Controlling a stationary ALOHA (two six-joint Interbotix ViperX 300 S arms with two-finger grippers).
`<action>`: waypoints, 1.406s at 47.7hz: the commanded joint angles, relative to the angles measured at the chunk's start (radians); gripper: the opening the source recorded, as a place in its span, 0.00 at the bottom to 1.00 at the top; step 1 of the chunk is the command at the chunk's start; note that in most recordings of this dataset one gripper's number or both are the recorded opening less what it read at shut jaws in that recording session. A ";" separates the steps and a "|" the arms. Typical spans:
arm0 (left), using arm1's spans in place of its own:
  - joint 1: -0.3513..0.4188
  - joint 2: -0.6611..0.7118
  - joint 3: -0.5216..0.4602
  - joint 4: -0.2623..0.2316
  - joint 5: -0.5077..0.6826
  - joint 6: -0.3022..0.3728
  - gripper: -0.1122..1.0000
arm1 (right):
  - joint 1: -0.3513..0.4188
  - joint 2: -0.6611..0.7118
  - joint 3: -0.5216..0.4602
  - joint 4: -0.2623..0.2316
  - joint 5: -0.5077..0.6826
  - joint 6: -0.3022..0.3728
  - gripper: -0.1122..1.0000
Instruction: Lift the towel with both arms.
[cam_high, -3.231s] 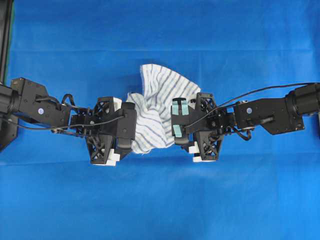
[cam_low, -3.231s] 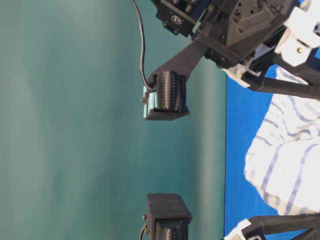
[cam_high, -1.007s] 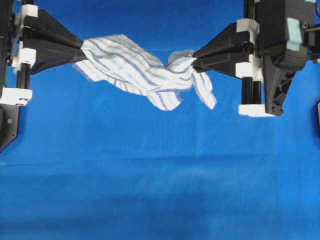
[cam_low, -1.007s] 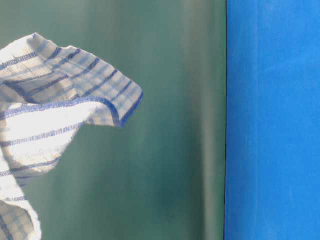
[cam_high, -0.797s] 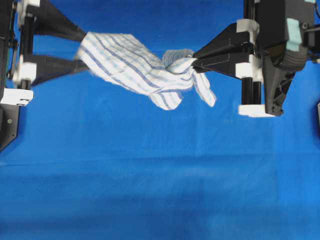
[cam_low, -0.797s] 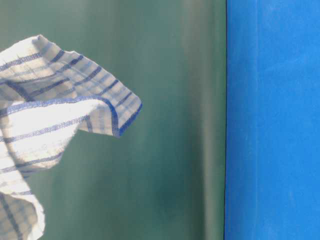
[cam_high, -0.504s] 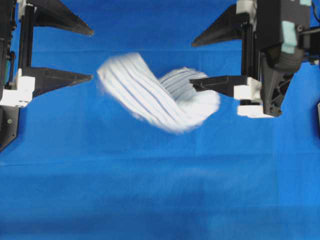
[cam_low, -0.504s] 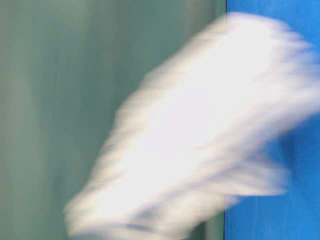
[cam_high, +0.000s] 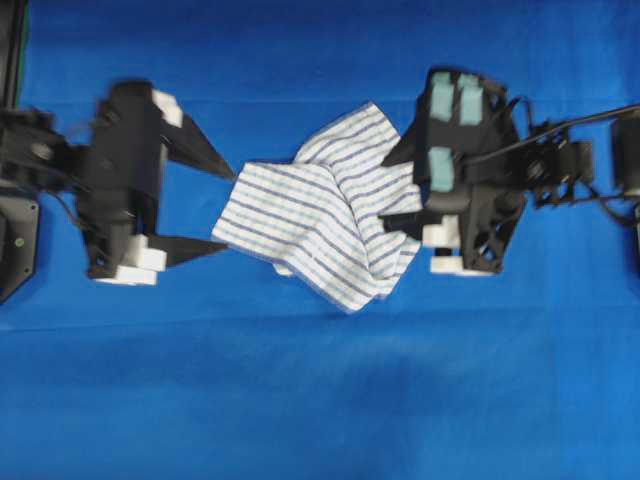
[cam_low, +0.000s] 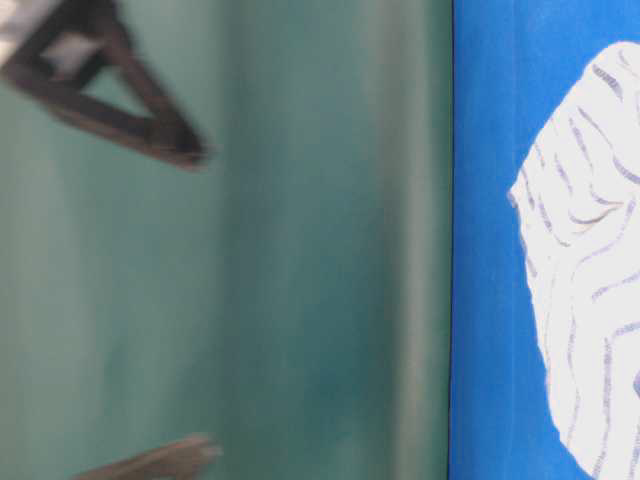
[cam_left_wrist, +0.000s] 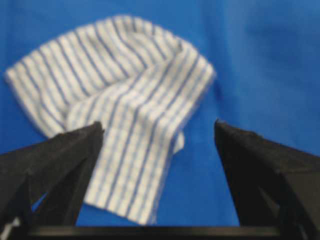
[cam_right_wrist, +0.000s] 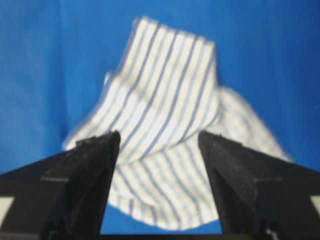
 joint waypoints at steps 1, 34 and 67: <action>-0.003 0.031 0.037 -0.003 -0.071 -0.003 0.88 | 0.008 0.017 0.044 0.002 -0.077 0.015 0.69; -0.012 0.460 0.135 -0.002 -0.403 -0.003 0.88 | 0.091 0.325 0.167 0.021 -0.377 0.075 0.69; -0.002 0.575 0.141 -0.003 -0.469 0.005 0.68 | 0.074 0.439 0.169 0.028 -0.433 0.075 0.65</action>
